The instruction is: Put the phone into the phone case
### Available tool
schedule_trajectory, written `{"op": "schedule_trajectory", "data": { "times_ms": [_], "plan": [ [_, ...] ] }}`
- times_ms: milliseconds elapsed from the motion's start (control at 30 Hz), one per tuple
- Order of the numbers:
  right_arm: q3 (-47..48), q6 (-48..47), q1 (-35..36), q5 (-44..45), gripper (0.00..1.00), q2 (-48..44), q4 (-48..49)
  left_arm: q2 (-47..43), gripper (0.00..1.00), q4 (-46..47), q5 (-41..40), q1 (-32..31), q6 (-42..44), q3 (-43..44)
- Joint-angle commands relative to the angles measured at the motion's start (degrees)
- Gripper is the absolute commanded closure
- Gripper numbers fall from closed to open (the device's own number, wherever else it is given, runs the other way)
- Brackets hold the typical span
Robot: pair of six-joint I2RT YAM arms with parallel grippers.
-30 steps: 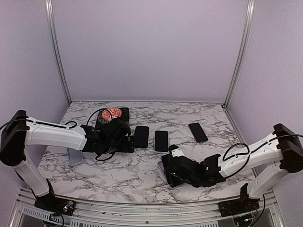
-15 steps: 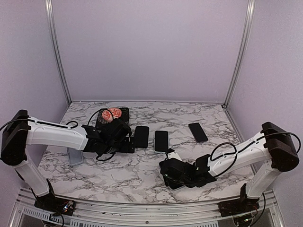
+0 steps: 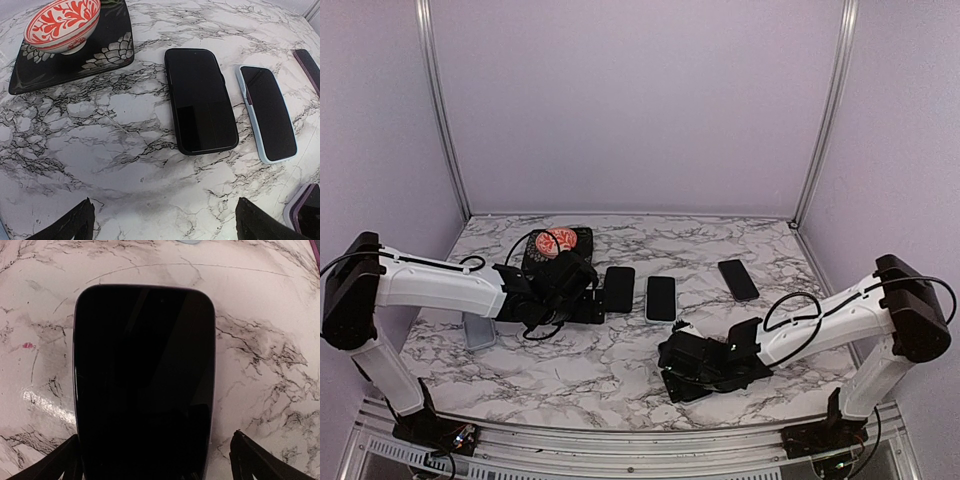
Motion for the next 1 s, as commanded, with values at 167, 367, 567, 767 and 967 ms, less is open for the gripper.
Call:
{"op": "schedule_trajectory", "data": {
  "times_ms": [167, 367, 567, 767, 967],
  "plan": [
    [7.90, -5.76, -6.71, -19.36, 0.01, 1.37, -12.14, 0.32, 0.01, -0.63, -0.18, -0.02, 1.12, 0.76],
    [10.30, -8.46, -8.23, -23.49, 0.01, 3.00, -15.00, -0.25, 0.01, -0.71, -0.17, 0.01, 1.02, 0.03],
    [9.95, -9.86, -8.94, -25.42, 0.08, 4.88, -15.18, -0.97, 0.01, -0.72, -0.47, -0.02, 0.85, -0.76],
    [9.98, -9.30, -8.93, -24.95, 0.35, 4.25, -14.96, -1.72, 0.01, -0.81, -1.22, -0.01, 1.22, -1.03],
    [10.73, -9.54, -8.93, -23.66, 0.56, 3.21, -14.42, -1.64, 0.02, -0.99, -1.50, -0.74, 2.30, 0.09]
  ]
}}
